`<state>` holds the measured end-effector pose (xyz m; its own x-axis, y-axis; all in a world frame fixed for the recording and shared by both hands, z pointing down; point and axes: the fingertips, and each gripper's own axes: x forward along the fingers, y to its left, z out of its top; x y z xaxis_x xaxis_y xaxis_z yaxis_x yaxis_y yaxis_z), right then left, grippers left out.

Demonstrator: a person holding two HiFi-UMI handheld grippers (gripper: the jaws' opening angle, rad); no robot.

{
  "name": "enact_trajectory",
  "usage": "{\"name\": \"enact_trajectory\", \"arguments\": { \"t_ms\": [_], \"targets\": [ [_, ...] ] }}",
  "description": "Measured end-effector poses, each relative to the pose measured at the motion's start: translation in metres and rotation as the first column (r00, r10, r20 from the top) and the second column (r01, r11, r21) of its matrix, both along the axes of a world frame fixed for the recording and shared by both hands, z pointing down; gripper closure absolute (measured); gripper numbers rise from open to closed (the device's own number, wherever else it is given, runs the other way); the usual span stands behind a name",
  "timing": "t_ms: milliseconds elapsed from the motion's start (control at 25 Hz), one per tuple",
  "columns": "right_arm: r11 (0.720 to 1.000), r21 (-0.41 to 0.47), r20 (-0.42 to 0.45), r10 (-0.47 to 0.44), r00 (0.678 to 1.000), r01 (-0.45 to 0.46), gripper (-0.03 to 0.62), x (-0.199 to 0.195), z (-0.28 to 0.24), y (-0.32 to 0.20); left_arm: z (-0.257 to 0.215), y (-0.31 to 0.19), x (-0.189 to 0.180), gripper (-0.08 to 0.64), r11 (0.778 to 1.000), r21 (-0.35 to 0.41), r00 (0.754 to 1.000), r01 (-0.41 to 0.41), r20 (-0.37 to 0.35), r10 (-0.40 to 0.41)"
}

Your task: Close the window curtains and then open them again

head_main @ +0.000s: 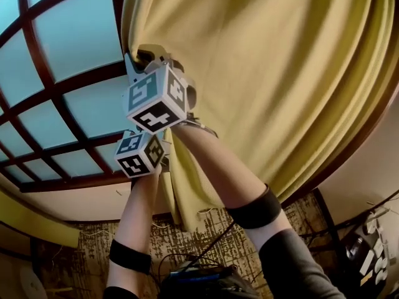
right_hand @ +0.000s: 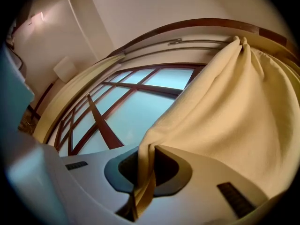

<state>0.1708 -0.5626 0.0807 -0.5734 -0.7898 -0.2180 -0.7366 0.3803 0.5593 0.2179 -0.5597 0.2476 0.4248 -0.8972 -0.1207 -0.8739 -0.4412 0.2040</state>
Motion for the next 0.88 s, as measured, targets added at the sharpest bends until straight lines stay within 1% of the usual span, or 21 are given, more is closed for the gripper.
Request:
{"name": "enact_trajectory", "arguments": {
  "t_ms": [280, 440, 560, 720, 880],
  "targets": [
    [0.999, -0.036, 0.017, 0.025, 1.0, -0.024, 0.563, 0.015, 0.002, 0.002, 0.002, 0.005, 0.012, 0.548, 0.999, -0.022, 0.999, -0.049, 0.006, 0.049],
    [0.999, -0.049, 0.038, 0.018, 0.999, -0.016, 0.563, 0.015, 0.009, -0.007, 0.01, -0.003, 0.011, 0.548, 0.998, -0.046, 0.999, -0.049, 0.015, 0.05],
    [0.998, -0.057, 0.049, 0.024, 0.999, -0.021, 0.563, 0.026, 0.013, -0.006, 0.013, -0.001, 0.02, 0.548, 0.997, -0.056, 0.998, -0.053, 0.02, 0.054],
    [0.998, -0.062, 0.053, 0.015, 0.999, -0.012, 0.563, 0.025, 0.015, -0.003, 0.017, 0.003, 0.019, 0.548, 0.997, -0.064, 0.998, -0.048, 0.024, 0.05],
    [0.998, -0.054, 0.063, 0.028, 0.998, -0.025, 0.563, 0.03, 0.017, 0.0, 0.018, 0.006, 0.025, 0.548, 0.996, -0.064, 0.997, -0.067, 0.022, 0.068]
  ]
}}
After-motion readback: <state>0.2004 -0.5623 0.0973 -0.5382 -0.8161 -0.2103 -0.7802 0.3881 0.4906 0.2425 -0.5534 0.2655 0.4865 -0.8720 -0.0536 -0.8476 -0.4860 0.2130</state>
